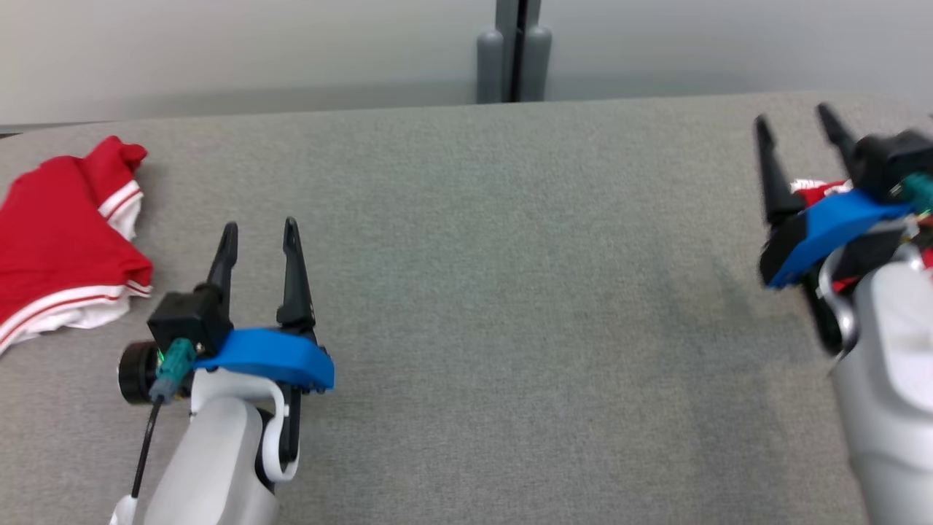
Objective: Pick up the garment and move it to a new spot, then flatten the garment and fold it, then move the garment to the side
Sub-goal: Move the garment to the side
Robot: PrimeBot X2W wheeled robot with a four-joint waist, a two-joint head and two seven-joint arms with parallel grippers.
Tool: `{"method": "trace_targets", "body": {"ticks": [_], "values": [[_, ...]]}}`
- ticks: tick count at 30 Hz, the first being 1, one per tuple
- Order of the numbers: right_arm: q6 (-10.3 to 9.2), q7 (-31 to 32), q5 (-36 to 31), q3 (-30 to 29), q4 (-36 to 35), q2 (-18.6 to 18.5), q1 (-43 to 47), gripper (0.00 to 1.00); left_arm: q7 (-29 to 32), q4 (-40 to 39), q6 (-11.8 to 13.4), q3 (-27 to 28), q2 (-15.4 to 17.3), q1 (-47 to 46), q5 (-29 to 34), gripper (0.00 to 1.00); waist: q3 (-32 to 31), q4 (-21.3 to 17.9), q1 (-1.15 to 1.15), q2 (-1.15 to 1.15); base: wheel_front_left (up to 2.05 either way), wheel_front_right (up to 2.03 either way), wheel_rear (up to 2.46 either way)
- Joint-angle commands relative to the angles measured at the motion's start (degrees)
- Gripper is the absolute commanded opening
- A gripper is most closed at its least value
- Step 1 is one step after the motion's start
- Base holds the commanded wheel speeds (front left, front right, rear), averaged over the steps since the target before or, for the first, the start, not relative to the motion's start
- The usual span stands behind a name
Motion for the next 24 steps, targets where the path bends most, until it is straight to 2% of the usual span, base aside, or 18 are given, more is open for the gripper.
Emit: {"method": "trace_targets", "body": {"ticks": [1,6,12,19,24], "values": [[-0.01,-0.8,0.0,-0.3,-1.5,1.4,2.8,1.00,-0.3,0.4,0.1,0.4,-0.1,1.1,-0.3,1.00,-1.0,0.3,0.01,0.00,0.00,0.00,0.00],[-0.01,-2.3,-3.8,-4.8,-6.4,6.9,11.5,1.00,-0.4,0.1,-0.4,1.4,-1.3,5.1,-0.1,1.00,-4.2,2.0,0.01,0.00,0.00,0.00,0.00],[-0.01,-3.7,-5.4,-6.0,-11.1,9.6,20.5,1.00,-0.4,-0.4,-1.0,1.4,-1.9,9.9,0.8,1.00,-6.6,3.1,0.01,0.00,0.00,0.00,0.00],[-0.01,-3.6,1.3,-4.0,-16.9,9.9,31.3,1.00,-0.4,-0.6,-1.3,0.6,-3.1,14.6,1.2,1.00,-9.9,3.9,0.01,0.00,0.00,0.00,0.00],[-0.01,-3.5,5.2,-2.4,-19.7,9.9,35.4,1.00,-0.4,0.3,-1.1,0.0,-3.1,16.0,1.0,1.00,-11.5,3.1,0.01,0.00,0.00,0.00,0.00]]}}
